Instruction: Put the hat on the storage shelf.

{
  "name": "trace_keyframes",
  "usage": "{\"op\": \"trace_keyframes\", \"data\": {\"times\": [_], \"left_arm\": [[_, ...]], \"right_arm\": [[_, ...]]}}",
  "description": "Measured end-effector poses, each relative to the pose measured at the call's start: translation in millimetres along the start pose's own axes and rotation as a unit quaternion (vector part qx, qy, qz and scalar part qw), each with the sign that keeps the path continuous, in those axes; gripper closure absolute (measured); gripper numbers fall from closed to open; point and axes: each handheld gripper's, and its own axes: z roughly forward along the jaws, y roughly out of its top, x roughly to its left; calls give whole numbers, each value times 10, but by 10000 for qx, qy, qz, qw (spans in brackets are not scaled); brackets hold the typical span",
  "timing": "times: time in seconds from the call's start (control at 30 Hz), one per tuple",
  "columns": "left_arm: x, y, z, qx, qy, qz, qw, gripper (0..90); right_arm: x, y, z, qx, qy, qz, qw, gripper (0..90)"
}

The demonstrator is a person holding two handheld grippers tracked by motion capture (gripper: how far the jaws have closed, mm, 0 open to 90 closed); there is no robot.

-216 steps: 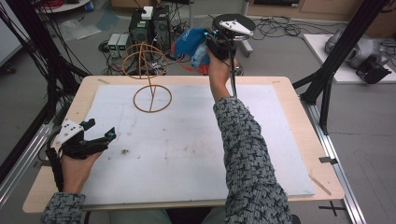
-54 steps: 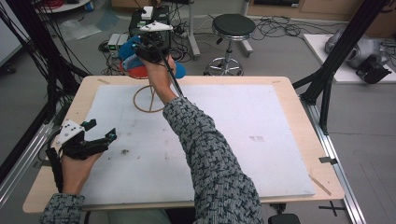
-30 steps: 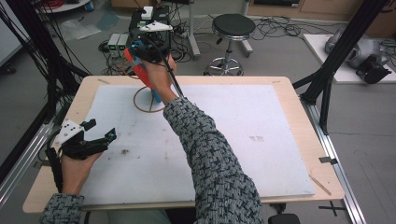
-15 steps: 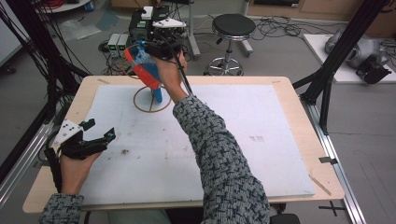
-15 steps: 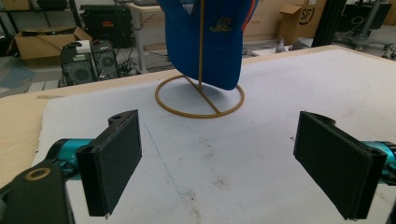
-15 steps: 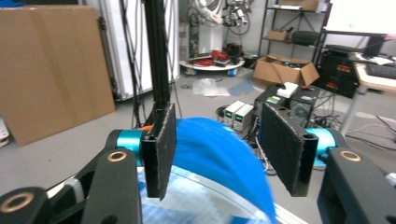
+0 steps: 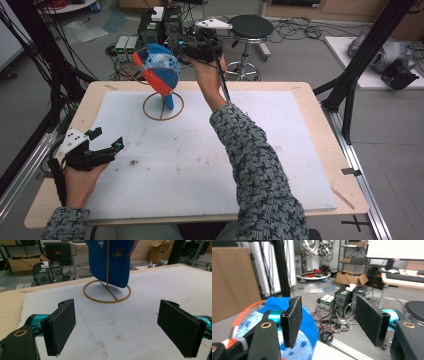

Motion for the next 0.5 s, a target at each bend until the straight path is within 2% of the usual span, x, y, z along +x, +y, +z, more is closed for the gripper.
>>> {"op": "trace_keyframes", "data": {"times": [0.07,0.1,0.4,0.5], "left_arm": [[-1,1,4,-6,-1,-1,10000,154],[-2,2,7,-8,-8,-8,10000,154],[-19,4,41,4,-35,12,10000,155],[-22,4,47,0,-37,5,10000,154]], "right_arm": [[-91,-15,-72,20,-72,19,10000,357],[-91,-15,-72,20,-72,19,10000,357],[-547,-136,-453,-7,-412,201,9990,303],[-628,-175,-537,1,-477,222,9986,292]]}}
